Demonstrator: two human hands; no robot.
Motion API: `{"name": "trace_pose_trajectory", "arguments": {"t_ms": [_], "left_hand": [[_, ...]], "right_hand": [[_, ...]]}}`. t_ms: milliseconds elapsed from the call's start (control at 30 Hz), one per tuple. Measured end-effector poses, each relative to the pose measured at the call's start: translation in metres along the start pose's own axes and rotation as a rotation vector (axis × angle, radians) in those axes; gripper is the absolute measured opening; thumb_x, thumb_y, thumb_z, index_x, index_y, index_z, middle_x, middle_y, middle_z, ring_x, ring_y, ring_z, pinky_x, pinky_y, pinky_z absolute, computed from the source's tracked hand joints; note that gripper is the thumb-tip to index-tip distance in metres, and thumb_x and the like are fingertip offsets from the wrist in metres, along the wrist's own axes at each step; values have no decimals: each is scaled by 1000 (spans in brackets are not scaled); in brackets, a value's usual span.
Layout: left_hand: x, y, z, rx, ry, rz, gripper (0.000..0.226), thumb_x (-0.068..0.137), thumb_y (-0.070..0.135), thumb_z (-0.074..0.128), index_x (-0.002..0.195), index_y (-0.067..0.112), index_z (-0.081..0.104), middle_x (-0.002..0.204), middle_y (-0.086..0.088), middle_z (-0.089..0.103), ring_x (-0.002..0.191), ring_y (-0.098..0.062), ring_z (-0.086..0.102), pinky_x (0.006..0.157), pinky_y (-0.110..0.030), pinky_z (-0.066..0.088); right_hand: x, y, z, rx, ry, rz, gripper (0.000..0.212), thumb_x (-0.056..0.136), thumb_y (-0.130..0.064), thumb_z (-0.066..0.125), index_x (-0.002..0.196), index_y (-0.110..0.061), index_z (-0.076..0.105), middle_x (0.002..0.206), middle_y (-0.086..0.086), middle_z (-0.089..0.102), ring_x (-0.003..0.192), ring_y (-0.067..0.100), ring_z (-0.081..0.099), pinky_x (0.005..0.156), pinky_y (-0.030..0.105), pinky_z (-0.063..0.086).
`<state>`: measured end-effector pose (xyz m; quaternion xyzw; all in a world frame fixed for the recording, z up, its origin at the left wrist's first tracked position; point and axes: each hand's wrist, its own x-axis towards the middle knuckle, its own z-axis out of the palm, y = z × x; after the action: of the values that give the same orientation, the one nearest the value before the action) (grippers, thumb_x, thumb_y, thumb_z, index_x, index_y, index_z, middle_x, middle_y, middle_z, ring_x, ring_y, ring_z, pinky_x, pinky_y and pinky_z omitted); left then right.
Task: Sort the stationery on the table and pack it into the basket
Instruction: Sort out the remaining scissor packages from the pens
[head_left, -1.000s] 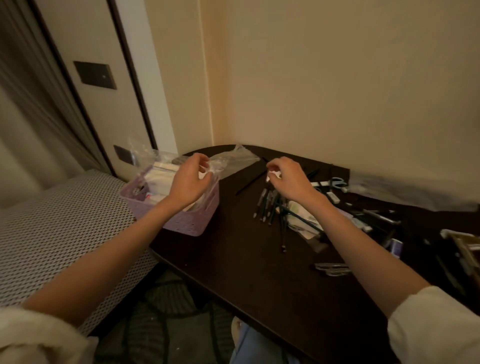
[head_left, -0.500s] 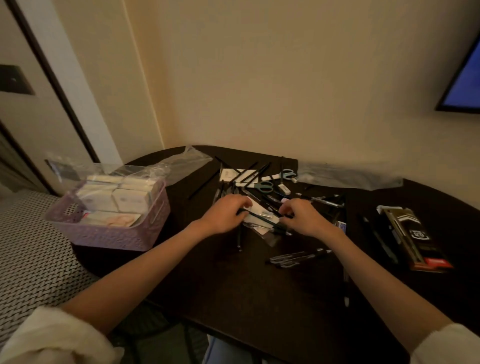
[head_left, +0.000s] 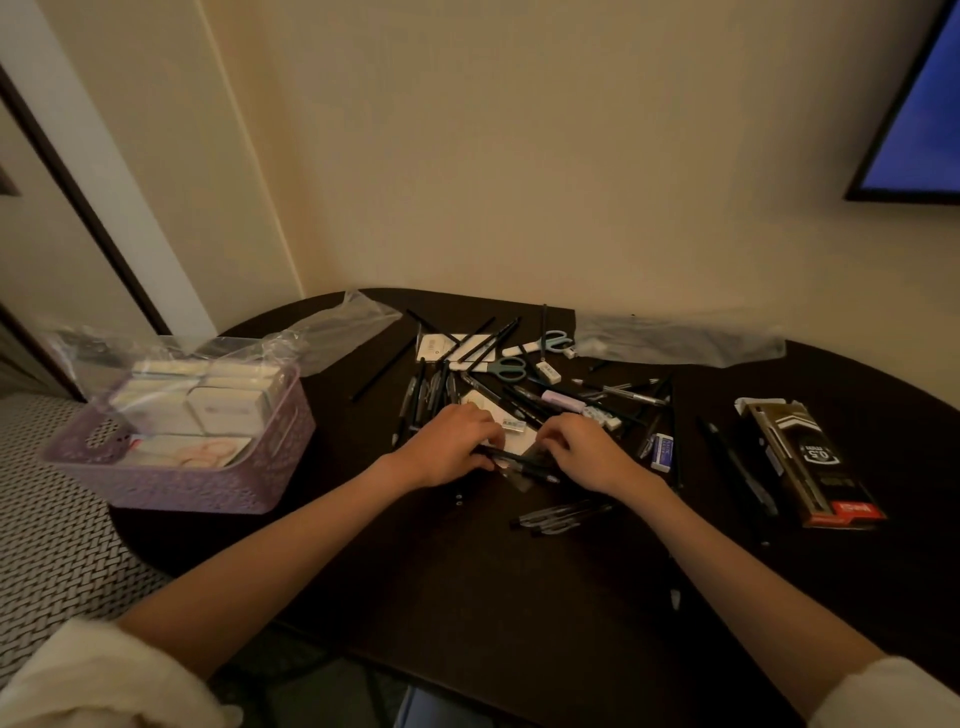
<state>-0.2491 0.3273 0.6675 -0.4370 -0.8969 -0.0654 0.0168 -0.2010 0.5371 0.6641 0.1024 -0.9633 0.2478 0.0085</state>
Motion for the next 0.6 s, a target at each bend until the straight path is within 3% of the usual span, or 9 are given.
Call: {"name": "trace_pose_trajectory", "arguments": {"t_ms": [167, 300, 467, 600], "left_hand": [[-7, -6, -1, -1, -43, -2, 20, 89, 21, 64, 109, 22, 63, 113, 3, 61, 112, -13, 50, 102, -33, 37], [-15, -14, -7, 29, -52, -16, 19, 89, 20, 65, 108, 23, 64, 112, 5, 62, 111, -11, 50, 101, -31, 38], [-26, -24, -12, 97, -50, -61, 22, 89, 18, 65, 109, 24, 64, 115, 6, 61, 112, -11, 50, 101, -30, 37], [-28, -25, -14, 140, -32, -102, 23, 89, 20, 65, 111, 24, 64, 116, 5, 61, 112, -12, 50, 100, -31, 37]], "right_hand": [[7, 5, 5, -96, -80, 67, 39, 87, -36, 67, 116, -11, 60, 113, 7, 56, 97, 18, 57, 85, 34, 52], [15, 3, 11, -195, -98, 113, 59, 75, -58, 71, 106, -10, 57, 112, 9, 54, 106, 22, 51, 84, 34, 48], [22, -11, 8, -190, -141, 225, 49, 73, -53, 75, 82, -13, 49, 90, 5, 50, 102, 24, 48, 76, 33, 43], [27, -24, 12, -116, -208, 393, 48, 77, -43, 76, 106, -13, 51, 117, 11, 54, 116, 27, 47, 85, 36, 45]]}}
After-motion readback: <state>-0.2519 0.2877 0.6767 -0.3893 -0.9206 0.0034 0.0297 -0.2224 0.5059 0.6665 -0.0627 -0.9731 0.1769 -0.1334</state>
